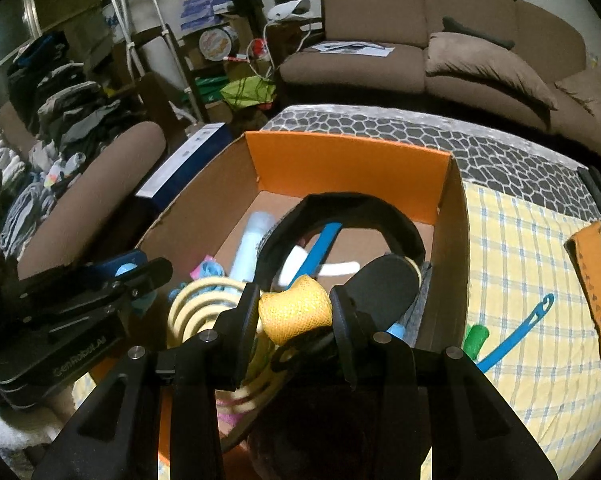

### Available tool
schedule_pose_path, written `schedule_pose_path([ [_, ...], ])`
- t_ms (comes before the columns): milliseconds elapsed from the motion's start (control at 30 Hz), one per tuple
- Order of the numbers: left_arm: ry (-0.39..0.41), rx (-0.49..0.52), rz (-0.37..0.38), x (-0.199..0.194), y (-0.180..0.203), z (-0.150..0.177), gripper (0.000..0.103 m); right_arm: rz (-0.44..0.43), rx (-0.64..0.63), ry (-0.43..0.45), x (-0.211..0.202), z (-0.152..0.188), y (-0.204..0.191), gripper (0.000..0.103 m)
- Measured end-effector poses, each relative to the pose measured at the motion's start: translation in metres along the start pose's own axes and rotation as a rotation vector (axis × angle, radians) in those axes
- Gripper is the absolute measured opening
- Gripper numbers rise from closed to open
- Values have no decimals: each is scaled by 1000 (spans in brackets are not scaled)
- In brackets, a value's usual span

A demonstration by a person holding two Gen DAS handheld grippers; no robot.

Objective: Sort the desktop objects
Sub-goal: 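Open both grippers to drop the spools into the box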

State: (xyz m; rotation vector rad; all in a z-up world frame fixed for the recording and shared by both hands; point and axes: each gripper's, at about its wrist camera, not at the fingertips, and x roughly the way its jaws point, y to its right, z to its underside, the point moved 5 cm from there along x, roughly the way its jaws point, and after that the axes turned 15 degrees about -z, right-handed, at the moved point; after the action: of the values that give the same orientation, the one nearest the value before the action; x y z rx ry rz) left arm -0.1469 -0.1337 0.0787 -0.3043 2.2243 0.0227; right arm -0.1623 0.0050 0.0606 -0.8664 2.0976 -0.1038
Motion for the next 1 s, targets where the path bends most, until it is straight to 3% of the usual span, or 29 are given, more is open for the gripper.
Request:
schedule_pose_path([
  [333, -12, -17, -14, 14, -5, -1, 30, 3, -2, 13, 17, -12, 1, 38],
  [400, -6, -21, -5, 13, -6, -2, 42, 11, 11, 23, 18, -13, 5, 40],
  [500, 1, -33, 14, 10, -7, -5, 48, 11, 27, 40, 17, -16, 8, 52],
  [767, 24, -46, 14, 1, -10, -10, 51, 21, 26, 56, 10, -17, 9, 56],
  [1000, 49, -31, 3, -6, -6, -13, 69, 40, 24, 62, 4, -17, 12, 65],
])
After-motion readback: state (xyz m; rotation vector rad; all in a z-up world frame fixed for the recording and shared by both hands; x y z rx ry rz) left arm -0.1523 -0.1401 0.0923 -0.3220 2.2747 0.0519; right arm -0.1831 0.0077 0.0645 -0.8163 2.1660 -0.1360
